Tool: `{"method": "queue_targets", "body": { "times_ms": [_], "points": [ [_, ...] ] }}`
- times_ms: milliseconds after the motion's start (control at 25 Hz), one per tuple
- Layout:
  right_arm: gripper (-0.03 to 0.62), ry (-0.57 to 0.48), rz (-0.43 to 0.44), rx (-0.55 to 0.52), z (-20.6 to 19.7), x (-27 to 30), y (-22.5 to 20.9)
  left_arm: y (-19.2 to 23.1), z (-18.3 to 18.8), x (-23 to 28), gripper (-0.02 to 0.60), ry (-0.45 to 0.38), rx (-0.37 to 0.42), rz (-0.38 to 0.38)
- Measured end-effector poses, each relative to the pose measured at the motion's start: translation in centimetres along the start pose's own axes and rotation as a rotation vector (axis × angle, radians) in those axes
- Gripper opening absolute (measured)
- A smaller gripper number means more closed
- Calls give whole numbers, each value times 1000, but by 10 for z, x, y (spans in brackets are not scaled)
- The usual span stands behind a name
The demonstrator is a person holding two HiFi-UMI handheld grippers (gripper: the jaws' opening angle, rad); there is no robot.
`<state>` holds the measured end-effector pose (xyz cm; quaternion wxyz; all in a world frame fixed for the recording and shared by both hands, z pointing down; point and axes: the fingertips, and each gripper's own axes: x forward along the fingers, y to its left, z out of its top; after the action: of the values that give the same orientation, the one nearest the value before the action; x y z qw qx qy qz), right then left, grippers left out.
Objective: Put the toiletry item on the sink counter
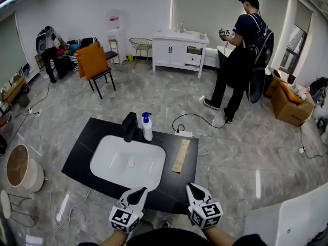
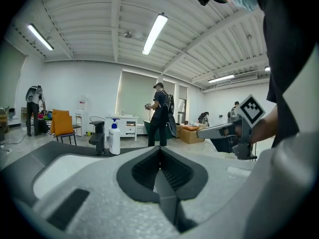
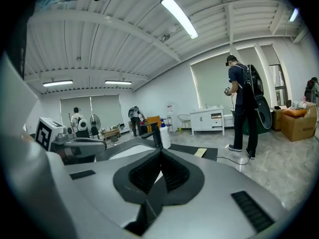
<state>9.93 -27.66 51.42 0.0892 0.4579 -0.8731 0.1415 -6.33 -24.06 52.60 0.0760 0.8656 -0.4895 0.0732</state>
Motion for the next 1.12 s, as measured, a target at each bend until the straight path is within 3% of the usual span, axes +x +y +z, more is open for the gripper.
{"method": "queue_targets", "body": {
  "times_ms": [560, 1120],
  "points": [
    [-3, 55, 29, -3, -27, -20, 4, -32, -9, -8, 9, 12, -8, -1],
    [-3, 77, 44, -4, -37, -14, 4, -38, -15, -8, 8, 20, -15, 13]
  ]
}}
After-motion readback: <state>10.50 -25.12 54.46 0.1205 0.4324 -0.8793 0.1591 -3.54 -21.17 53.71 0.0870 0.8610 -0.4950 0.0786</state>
